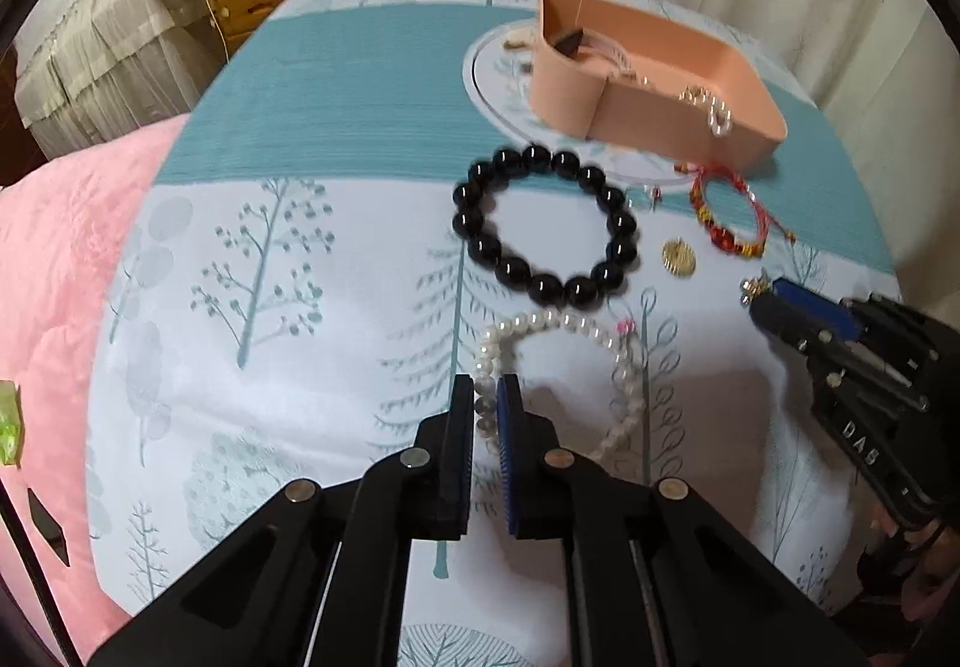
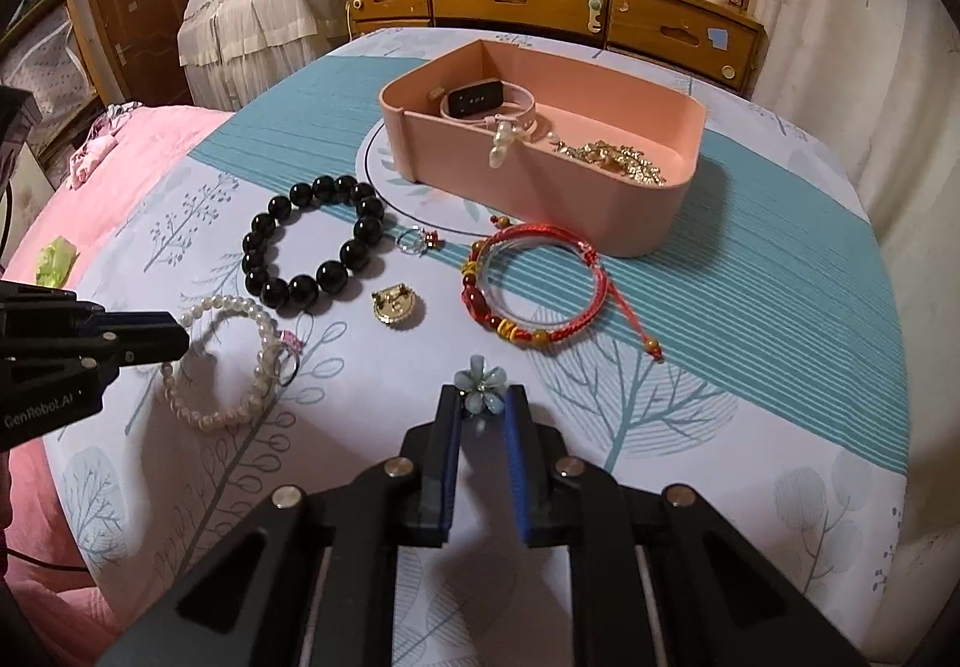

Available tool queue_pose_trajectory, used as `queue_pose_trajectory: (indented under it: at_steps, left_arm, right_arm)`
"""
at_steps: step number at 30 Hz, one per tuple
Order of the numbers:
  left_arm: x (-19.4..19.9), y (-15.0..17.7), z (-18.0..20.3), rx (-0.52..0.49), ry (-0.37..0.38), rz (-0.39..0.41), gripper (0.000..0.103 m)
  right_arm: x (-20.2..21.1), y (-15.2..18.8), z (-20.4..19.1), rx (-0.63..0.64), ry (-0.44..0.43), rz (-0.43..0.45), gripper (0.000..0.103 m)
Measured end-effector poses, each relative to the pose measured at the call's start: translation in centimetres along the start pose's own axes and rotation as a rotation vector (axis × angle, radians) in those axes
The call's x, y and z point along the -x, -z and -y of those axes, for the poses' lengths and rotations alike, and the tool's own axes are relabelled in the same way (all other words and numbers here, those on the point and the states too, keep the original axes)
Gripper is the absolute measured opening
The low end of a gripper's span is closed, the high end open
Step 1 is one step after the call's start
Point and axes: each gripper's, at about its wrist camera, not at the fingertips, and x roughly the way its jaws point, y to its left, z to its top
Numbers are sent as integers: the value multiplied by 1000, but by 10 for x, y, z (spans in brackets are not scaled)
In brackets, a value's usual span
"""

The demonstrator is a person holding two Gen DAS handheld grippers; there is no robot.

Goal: Organize jewelry
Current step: 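Grasp the pearl bracelet with the left tool while the right tool grasps the blue flower brooch, then carry the pearl bracelet and flower brooch into the pink tray and release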

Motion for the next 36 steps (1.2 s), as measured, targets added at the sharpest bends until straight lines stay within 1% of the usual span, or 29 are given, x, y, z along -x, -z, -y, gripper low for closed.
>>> queue_pose_trajectory:
  at_steps: [7,12,19,23,26,29,33,36]
  left_arm:
    - [34,-20,6,-12,65,86,5]
    - [60,-36,17,-49,76,167,5]
    - [85,-68,28,-47,175,254,5]
    - [91,-91,36,-46,204,287,5]
    - [95,-107,43,-53,231,341,5]
    - [92,-120,48,-54,240,378,5]
    - [82,-137,53,-41,268,390,5]
    - [70,-147,60,-71,278,374,6]
  right_arm:
    - [1,-11,-1,-14,-31,25,14]
    - [-1,-25,-1,-45,-57,60,14]
    - [-15,-50,5,-71,-49,110,14]
    - [-18,-61,10,-94,-56,144,14]
    - [-11,-72,14,-101,-67,192,14]
    - [-5,-83,18,-120,-76,234,14]
    - [-5,-91,25,-145,-62,251,14]
    - [-8,-93,32,-165,-46,244,14]
